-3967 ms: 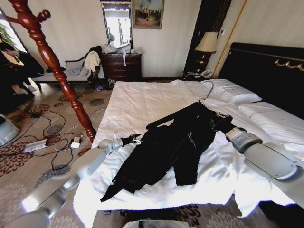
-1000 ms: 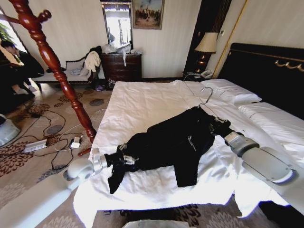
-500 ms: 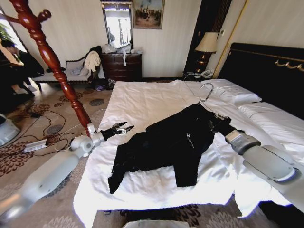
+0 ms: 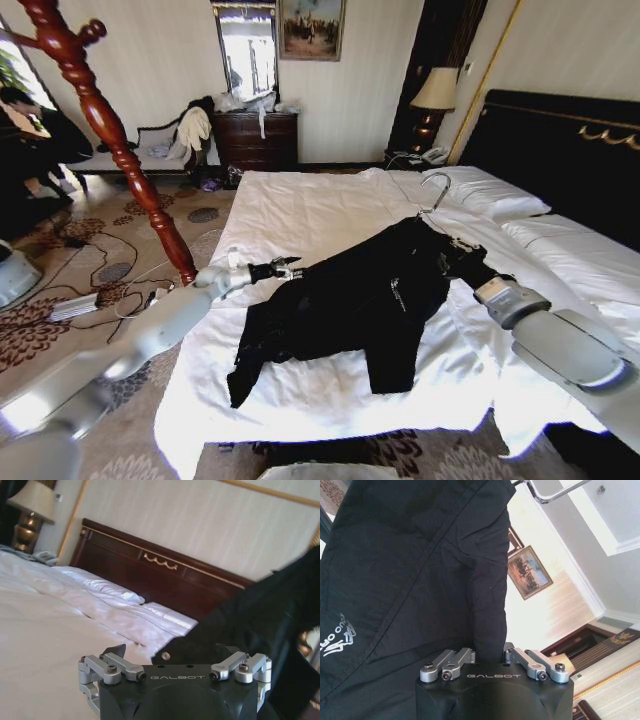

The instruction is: Pick up the clothes from the bed and hang them on the clothes hanger.

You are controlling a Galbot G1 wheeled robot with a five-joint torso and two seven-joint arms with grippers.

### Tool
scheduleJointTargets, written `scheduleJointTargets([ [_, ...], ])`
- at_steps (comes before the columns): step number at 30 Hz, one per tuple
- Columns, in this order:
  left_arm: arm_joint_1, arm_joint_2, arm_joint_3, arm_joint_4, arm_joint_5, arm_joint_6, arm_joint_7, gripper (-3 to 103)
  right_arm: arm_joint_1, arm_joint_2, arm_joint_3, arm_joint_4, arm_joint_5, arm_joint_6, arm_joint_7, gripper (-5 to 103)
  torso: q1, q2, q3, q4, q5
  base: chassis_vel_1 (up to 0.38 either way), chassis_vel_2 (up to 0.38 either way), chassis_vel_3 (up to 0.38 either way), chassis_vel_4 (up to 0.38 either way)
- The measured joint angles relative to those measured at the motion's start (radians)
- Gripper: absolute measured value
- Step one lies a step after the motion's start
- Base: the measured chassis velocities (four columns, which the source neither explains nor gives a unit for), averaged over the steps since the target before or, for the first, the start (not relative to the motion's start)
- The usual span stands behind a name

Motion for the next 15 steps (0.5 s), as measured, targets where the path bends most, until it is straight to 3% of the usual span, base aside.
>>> scheduleJointTargets([
  [2, -0.02, -0.043, 0.03, 0.048, -0.08, 0.018, -0.04, 100, 0.007, 0.008, -0.006, -0.003, -0.012, 0.008, -0.004, 20, 0.0, 0.0, 0.0, 0.0003, -0.0002, 0.0, 0.0, 0.0, 0.0],
  [7, -0.047, -0.093, 0.055, 0.089, -0.165, 0.038, -0.118, 100, 0.009, 0.012, -0.007, -0.003, -0.014, 0.01, -0.006, 20, 0.0, 0.0, 0.0, 0.0002, -0.0001, 0.0, 0.0, 0.0, 0.0],
  [12, -0.063, -0.114, 0.097, 0.11, -0.227, 0.047, -0.2, 100, 0.014, 0.007, -0.007, -0.003, -0.006, 0.01, -0.006, 20, 0.0, 0.0, 0.0, 0.0002, -0.0003, 0.0, 0.0, 0.0, 0.0],
  [15, -0.061, -0.11, 0.106, 0.094, -0.239, 0.05, -0.212, 100, 0.019, 0.006, -0.007, -0.004, -0.004, 0.009, -0.006, 20, 0.0, 0.0, 0.0, 0.0004, -0.0003, 0.0, 0.0, 0.0, 0.0],
])
